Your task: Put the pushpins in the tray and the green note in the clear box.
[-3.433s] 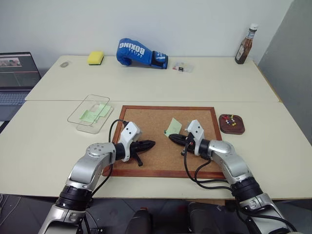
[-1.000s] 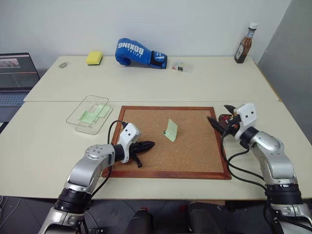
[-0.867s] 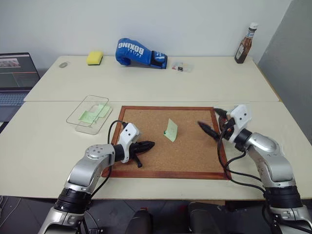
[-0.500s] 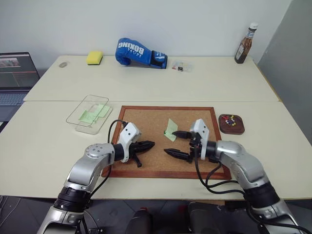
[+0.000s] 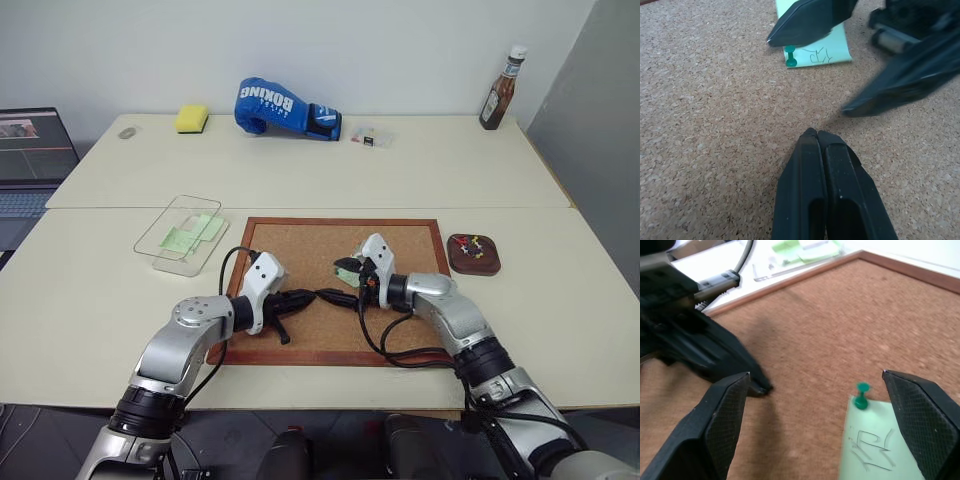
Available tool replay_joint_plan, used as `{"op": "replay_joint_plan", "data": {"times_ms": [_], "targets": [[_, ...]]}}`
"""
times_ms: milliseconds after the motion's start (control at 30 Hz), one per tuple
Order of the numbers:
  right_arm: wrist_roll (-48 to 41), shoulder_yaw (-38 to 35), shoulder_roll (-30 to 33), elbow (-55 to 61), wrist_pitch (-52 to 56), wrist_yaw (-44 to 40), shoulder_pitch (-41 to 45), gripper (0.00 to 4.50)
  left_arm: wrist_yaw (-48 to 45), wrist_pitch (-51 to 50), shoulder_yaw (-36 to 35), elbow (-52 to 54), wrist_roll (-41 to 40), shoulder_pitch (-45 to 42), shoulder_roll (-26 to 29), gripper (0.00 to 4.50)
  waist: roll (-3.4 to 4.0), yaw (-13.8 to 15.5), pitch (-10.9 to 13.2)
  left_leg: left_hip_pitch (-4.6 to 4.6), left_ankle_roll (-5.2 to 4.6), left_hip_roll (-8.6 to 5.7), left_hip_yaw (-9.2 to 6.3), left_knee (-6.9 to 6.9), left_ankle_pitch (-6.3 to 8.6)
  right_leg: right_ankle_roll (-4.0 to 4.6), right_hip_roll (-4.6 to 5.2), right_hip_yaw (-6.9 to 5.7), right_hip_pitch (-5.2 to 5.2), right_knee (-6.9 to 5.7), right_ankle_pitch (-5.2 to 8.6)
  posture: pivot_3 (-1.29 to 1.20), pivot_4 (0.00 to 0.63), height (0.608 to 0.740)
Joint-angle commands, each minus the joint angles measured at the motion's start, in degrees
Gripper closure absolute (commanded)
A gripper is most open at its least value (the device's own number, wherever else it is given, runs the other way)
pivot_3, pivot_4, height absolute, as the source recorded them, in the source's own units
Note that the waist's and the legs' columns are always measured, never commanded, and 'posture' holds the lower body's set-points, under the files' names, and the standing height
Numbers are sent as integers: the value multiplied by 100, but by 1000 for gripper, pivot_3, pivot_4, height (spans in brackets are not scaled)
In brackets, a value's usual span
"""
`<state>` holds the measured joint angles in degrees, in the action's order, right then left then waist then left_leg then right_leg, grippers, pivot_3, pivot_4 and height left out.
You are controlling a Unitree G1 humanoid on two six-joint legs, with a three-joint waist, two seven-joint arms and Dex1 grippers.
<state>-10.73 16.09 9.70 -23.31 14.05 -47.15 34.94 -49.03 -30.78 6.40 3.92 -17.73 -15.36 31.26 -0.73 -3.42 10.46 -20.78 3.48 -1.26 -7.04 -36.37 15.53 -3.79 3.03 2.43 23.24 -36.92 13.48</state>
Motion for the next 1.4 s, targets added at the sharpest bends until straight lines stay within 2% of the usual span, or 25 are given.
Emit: {"op": "replay_joint_plan", "data": {"times_ms": [33, 67, 100, 833, 1033, 1400], "targets": [[168, 0, -87, -219, -288, -22, 107, 24, 41, -181, 104, -156, 106, 228, 68, 4500, -1, 2, -1, 0, 0, 0, -1, 0, 0, 0, 0, -1, 0, 0, 0, 0, 150, 740], [220, 4, -96, -266, -339, -4, 118, 379, 44, -179, 101, -153, 105, 236, 71, 4500, -1, -2, -1, 0, 0, 0, -2, 0, 0, 0, 0, 0, 0, 0, 0, 0, 150, 740], [243, -14, -117, -312, -383, 16, 127, 436, 49, -179, 99, -144, 104, 247, 72, 4500, -1, -3, -1, 0, 0, 0, 0, 0, 0, 0, 0, 0, -1, -1, 0, 0, 150, 740], [195, -369, -295, -222, -219, 3, 63, 4476, 49, -175, 148, -117, 121, 233, 88, 4500, 0, -9, -1, 2, 0, 0, 0, 0, 0, 1, 0, 1, -1, -3, 0, 0, 150, 740], [182, -472, -243, -107, -97, 51, 120, 4476, 80, -191, 175, -77, 125, 252, 64, 4500, 0, -8, -1, 2, 0, 0, -1, 0, 0, 1, -1, 1, -1, -4, 0, 0, 150, 740], [-305, -933, 296, 1848, 989, 202, 413, 4476, 116, -210, 179, -32, 116, 322, 53, 4500, 0, -2, -1, -6, 0, -1, -4, 0, 0, 1, 1, 1, 5, -1, 0, 0, 150, 740]]}}
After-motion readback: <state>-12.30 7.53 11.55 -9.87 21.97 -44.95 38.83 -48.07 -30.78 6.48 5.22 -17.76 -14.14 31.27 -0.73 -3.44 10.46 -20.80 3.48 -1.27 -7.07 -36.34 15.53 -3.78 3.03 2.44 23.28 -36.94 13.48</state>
